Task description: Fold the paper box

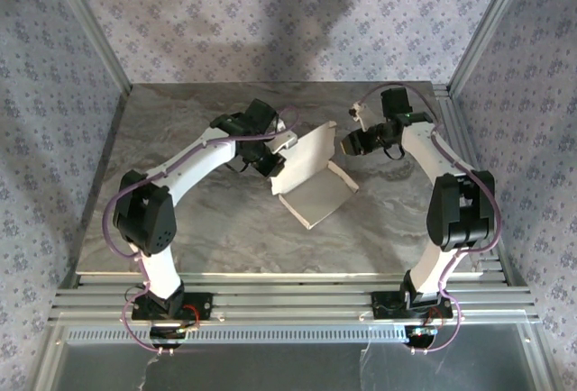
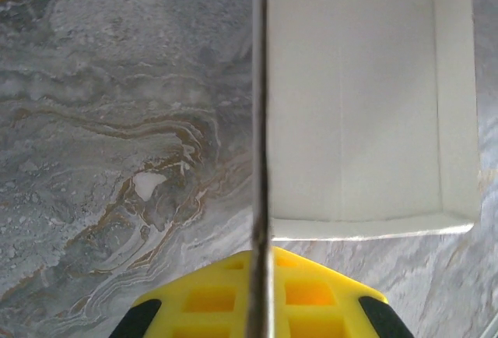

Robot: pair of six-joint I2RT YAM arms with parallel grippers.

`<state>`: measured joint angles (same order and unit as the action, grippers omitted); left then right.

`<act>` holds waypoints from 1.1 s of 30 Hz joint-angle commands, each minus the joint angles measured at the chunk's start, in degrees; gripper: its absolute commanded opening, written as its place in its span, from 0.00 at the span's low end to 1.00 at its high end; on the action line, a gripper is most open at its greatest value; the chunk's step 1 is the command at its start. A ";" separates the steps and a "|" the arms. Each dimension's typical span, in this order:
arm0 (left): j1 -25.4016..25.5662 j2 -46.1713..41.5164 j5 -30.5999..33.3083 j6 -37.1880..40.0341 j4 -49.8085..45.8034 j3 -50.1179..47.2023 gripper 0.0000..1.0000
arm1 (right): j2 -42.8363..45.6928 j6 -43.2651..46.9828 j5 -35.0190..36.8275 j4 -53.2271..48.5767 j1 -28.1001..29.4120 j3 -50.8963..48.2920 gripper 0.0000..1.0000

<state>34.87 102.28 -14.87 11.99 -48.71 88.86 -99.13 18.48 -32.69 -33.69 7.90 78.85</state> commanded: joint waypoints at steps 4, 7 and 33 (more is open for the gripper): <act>-1.83 -10.93 -7.41 18.12 1.48 -5.45 0.00 | 2.56 10.44 -7.70 1.49 -0.30 -1.25 0.47; -3.52 -12.89 -8.13 23.31 -0.85 -6.23 0.00 | 3.56 16.30 -11.06 -0.45 0.07 -1.23 0.58; -7.58 -6.79 -5.57 29.59 0.29 -3.74 0.00 | -0.27 22.83 -5.52 -2.24 6.57 0.99 0.24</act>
<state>27.75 94.98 -19.86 41.85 -50.00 82.70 -98.65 42.26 -39.75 -35.75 13.61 78.26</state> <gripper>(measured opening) 0.057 0.243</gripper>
